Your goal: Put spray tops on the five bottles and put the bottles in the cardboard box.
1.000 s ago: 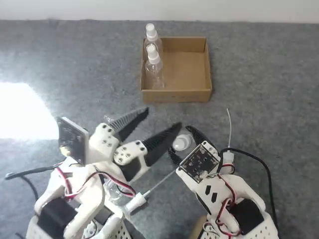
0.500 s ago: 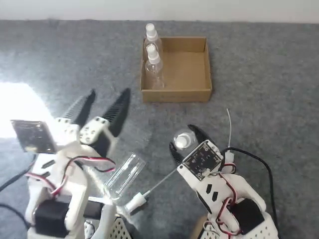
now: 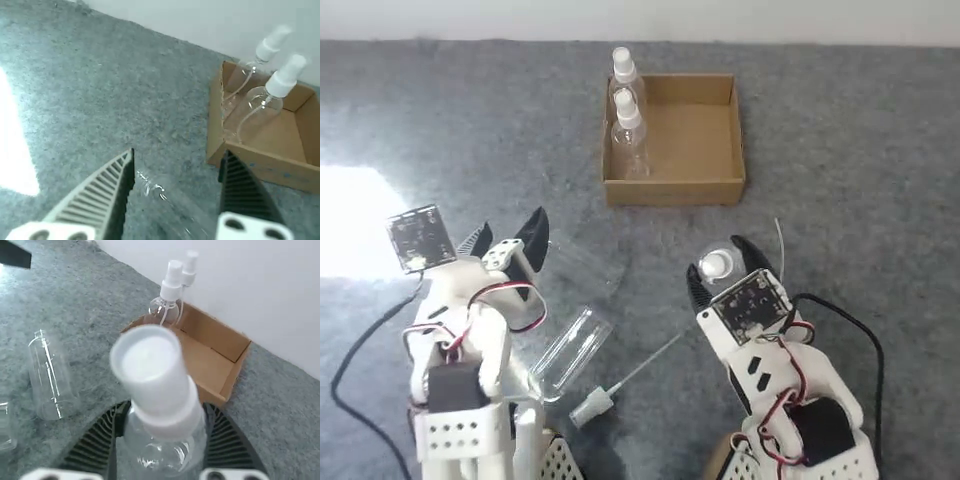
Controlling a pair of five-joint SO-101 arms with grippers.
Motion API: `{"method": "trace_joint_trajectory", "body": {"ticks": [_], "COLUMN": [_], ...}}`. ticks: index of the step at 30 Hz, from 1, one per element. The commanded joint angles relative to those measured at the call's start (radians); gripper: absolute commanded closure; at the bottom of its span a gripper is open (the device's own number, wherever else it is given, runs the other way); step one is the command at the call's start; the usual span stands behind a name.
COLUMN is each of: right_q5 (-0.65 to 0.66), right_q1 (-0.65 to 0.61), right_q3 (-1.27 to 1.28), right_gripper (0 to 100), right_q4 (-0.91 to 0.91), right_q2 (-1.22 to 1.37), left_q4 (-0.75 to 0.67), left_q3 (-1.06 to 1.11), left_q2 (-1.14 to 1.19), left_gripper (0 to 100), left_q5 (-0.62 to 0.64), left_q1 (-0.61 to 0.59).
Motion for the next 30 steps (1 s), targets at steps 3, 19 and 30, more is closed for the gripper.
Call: {"method": "trace_joint_trajectory", "body": {"ticks": [3, 19, 30], "right_q5": [-0.003, -0.003, -0.003], "right_q1": [0.041, 0.044, 0.133], "right_q3": [-0.153, -0.459, -0.491], "right_gripper": [91.3, 91.3, 91.3], "right_q4": [-0.027, -0.231, -0.567], "right_q2": [-0.001, 0.512, 0.803], "left_q4": [-0.06, -0.061, -0.061], "left_q3": [0.024, 0.039, 0.042], "left_q2": [-0.015, -0.015, -0.015], "left_gripper": [74, 74, 74], "left_q5": [0.011, 0.009, 0.006], "left_q1": [-0.011, -0.014, -0.011]}}
